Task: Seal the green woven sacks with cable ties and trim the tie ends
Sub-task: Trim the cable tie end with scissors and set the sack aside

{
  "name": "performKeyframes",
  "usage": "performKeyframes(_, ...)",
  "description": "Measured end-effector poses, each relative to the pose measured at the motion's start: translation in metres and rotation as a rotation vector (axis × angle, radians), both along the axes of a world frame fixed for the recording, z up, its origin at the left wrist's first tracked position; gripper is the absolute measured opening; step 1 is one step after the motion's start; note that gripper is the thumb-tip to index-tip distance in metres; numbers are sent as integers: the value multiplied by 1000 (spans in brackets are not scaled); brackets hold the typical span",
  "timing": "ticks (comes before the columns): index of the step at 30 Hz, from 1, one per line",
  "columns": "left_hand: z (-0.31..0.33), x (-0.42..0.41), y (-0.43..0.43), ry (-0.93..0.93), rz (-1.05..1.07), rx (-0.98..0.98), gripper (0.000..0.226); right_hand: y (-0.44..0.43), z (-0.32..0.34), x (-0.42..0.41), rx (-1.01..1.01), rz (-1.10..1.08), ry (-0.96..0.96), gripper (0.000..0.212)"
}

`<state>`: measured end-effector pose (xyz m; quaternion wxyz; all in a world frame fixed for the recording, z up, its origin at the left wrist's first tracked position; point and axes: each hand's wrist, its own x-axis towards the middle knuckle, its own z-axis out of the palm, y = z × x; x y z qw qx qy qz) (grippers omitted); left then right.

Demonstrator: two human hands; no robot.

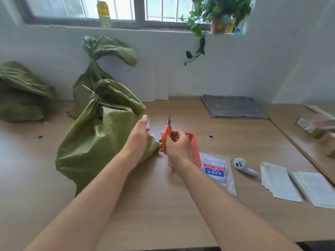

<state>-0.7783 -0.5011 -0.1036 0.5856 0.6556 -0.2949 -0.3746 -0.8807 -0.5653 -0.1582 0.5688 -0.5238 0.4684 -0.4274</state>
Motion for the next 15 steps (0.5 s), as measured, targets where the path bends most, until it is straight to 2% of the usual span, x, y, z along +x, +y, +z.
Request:
performKeyframes(3, 19, 16, 11, -10, 42, -66, 56, 4, 18, 19, -4, 50, -28, 23)
performKeyframes(7, 32, 44, 29, -32, 95, -85, 58, 9, 28, 46, -48, 105, 28, 24)
performKeyframes(10, 32, 69, 38, -34, 115, -70, 57, 14, 33, 69, -52, 126, -23, 22)
performKeyframes(13, 30, 99, 45, -22, 128, -88, 45, 21, 32, 98, -59, 144, -15, 21)
performKeyframes(15, 27, 124, 43, -8, 139, -90, 54, 23, 28, 121, -56, 145, -10, 20)
